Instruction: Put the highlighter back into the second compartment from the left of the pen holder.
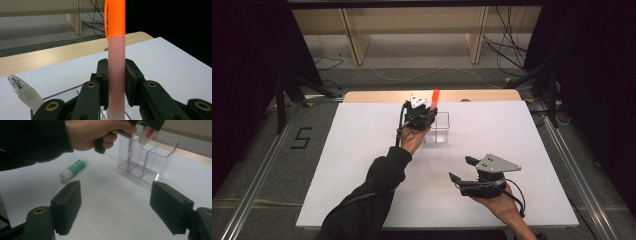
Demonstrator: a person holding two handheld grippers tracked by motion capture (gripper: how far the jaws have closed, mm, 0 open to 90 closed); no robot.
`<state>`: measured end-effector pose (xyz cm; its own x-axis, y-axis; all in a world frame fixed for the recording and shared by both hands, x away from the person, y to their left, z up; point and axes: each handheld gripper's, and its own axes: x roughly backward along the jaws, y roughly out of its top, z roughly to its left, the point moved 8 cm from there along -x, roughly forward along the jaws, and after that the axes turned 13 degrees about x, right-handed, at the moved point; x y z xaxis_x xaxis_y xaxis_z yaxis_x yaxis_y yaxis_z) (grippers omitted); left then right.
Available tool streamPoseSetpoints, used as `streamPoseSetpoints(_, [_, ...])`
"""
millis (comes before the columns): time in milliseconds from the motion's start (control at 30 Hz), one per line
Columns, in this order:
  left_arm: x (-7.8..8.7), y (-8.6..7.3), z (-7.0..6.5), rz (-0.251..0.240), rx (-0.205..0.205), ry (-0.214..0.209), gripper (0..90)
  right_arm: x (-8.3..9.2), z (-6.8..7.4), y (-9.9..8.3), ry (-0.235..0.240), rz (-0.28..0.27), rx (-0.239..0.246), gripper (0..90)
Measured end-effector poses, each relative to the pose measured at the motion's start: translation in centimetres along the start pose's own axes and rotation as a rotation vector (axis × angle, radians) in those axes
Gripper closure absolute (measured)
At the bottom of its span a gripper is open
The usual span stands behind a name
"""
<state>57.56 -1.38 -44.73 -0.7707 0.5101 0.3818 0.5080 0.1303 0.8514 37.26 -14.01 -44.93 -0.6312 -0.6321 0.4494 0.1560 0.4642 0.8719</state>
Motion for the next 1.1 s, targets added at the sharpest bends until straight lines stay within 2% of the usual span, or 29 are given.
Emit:
streamPoseSetpoints(367, [-0.2,-0.4,0.1,0.018,0.003,0.017,74.9,0.0,0.0,0.1,0.003,-0.007,0.002,26.3])
streamPoseSetpoints(467, [0.0,-0.3,0.0,0.030,-0.022,0.039,57.8,0.1,-0.1,0.0,0.001,-0.003,0.004,26.3])
streamPoseSetpoints(567, [0.6,0.3,-0.2,0.026,0.006,0.043,47.4,0.1,-0.1,0.0,0.001,-0.004,0.002,26.3])
streamPoseSetpoints(600, [0.9,0.6,-0.3,0.021,0.017,0.033,45.9,0.1,-0.1,0.0,0.001,-0.004,0.001,26.3])
streamPoseSetpoints(800, [2.8,2.0,-1.2,0.018,-0.012,0.005,40.0,0.1,-0.1,0.1,-0.001,-0.003,0.003,26.3])
streamPoseSetpoints(967, [4.6,2.4,-1.8,0.074,-0.031,-0.041,34.8,0.1,-0.1,0.1,-0.001,-0.008,-0.002,26.3])
streamPoseSetpoints(1100, [6.0,2.2,-1.8,0.125,-0.048,-0.050,30.4,0.1,-0.2,0.1,-0.004,-0.009,0.000,26.3])
